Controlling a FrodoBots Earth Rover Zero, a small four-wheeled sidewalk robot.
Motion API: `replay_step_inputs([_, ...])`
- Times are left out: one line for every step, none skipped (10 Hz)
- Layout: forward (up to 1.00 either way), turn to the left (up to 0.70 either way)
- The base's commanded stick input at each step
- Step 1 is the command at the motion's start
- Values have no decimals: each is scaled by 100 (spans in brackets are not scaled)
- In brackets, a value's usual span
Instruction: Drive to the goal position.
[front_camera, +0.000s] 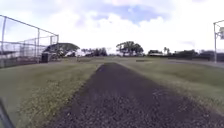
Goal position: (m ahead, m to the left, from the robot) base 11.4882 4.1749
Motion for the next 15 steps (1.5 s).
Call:
replay_step_inputs([85,-3])
replay_step_inputs([85,-22])
replay_step_inputs([85,-34])
replay_step_inputs([85,-34])
replay_step_inputs([85,-34])
replay_step_inputs([85,-34])
replay_step_inputs([85,-34])
replay_step_inputs([85,-34])
replay_step_inputs([85,-33])
replay_step_inputs([85,-29])
replay_step_inputs([85,-12])
replay_step_inputs([85,0])
replay_step_inputs([85,0])
replay_step_inputs([85,0])
replay_step_inputs([85,0])
